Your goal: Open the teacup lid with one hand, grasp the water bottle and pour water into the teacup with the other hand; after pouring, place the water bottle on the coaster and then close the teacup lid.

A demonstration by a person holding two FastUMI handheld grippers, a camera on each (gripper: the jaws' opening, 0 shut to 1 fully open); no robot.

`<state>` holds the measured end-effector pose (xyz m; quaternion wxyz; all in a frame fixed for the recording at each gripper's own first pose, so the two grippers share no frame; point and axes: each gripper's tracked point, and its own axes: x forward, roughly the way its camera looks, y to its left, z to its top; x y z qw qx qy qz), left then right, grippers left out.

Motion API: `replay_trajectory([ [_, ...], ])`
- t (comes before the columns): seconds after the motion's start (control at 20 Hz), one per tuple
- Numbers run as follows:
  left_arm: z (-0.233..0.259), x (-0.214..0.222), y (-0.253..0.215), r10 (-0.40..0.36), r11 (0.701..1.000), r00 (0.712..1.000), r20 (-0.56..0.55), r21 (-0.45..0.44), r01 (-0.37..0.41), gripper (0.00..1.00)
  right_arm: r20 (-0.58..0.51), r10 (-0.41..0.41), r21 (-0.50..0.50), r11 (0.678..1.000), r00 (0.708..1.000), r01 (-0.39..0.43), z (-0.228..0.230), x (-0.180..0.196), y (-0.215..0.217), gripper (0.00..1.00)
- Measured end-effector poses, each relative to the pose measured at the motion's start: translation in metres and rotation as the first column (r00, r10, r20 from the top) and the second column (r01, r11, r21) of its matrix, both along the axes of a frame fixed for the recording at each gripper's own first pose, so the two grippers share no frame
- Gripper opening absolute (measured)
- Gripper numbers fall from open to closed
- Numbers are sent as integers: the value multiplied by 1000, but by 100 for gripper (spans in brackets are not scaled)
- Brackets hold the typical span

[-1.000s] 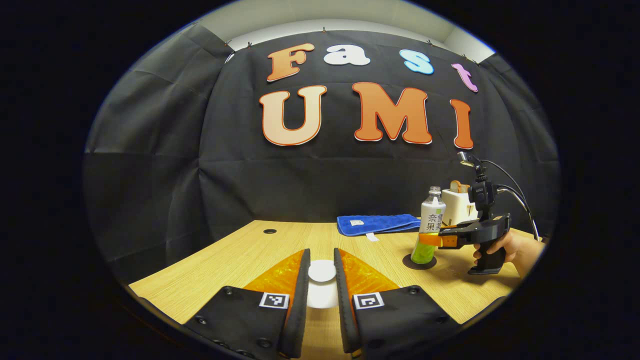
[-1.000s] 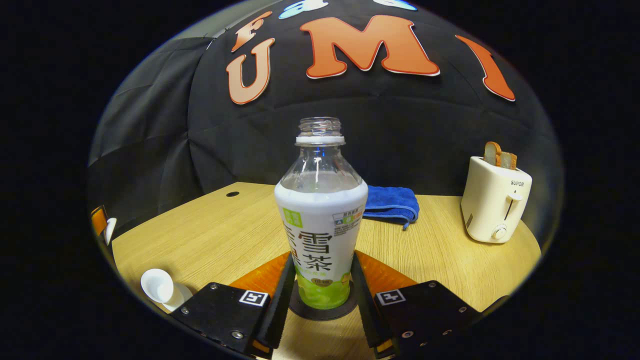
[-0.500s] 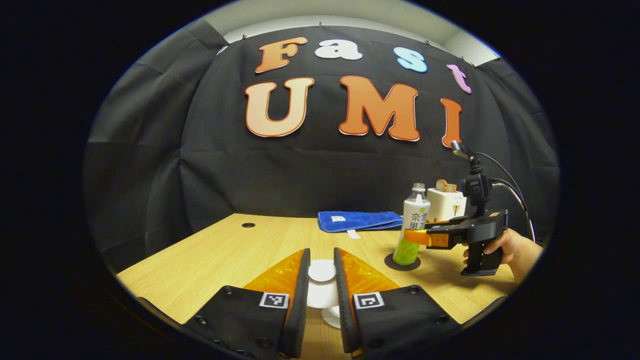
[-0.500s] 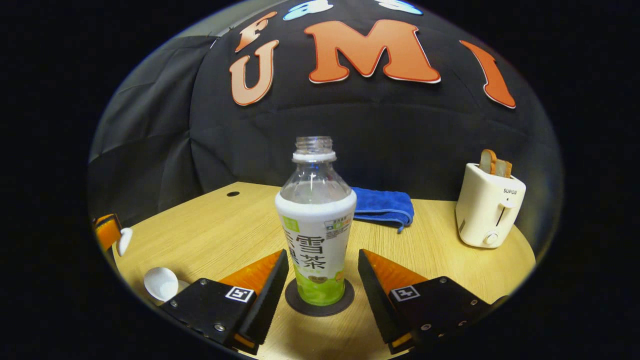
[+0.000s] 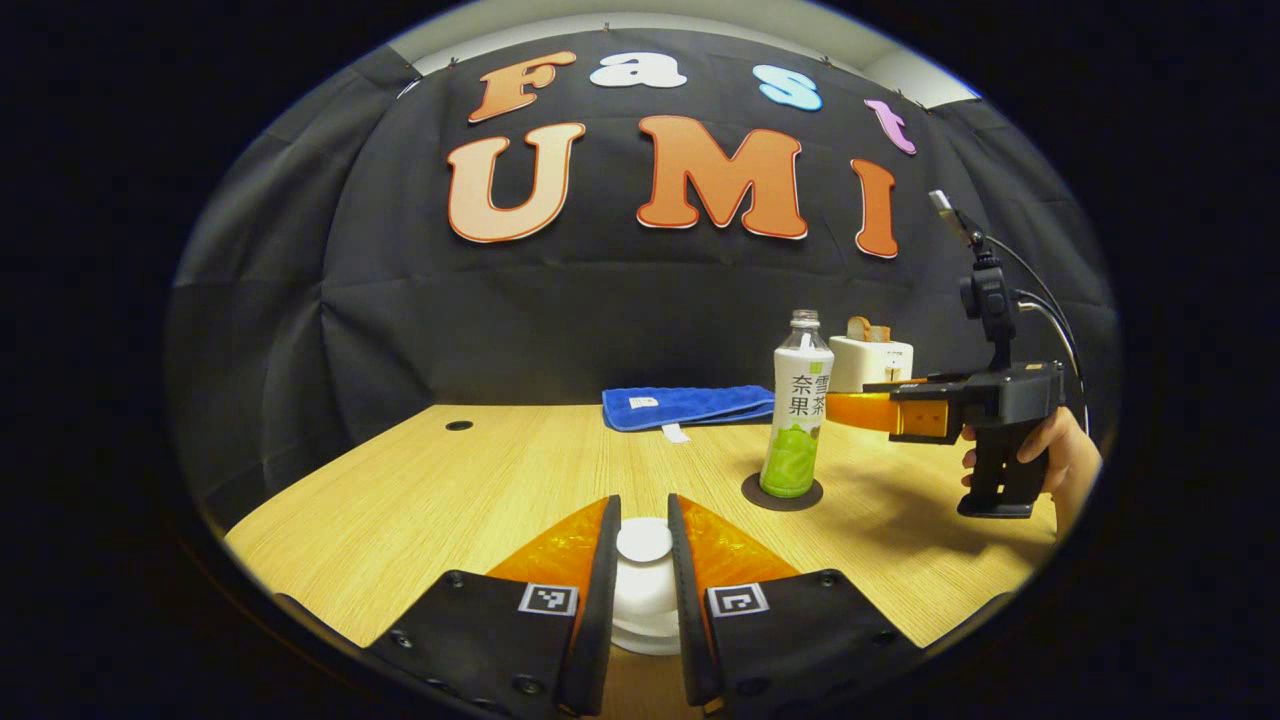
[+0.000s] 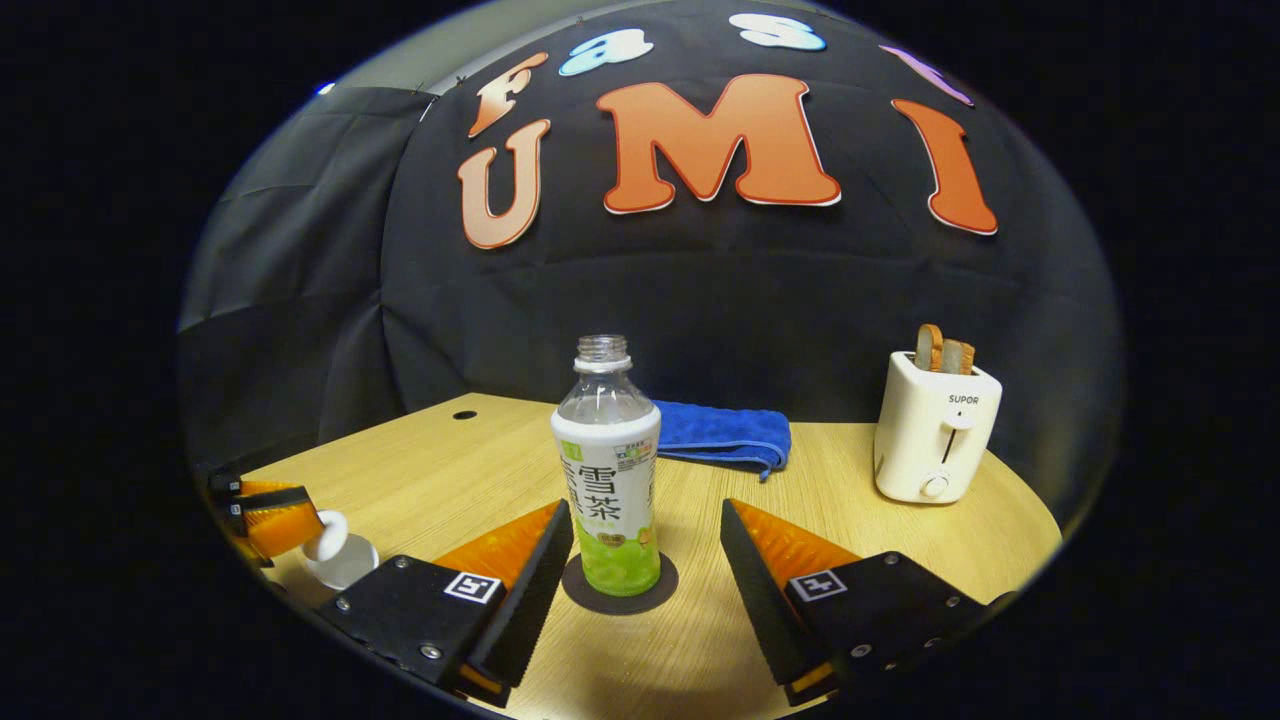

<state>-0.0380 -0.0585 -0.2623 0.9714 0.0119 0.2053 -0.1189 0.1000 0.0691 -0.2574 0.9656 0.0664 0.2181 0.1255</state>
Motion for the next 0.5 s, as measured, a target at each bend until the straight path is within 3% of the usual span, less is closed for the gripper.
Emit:
replay_trajectory([
  [0.15,-14,-3,-6,-10,1000,999,-34,11,11,33,19,2,53,999,1000,-3,14,-8,-2,94],
  [0.5,-24,-4,-8,-21,999,998,-52,29,22,33,79,-14,35,999,997,11,38,-24,-14,96],
])
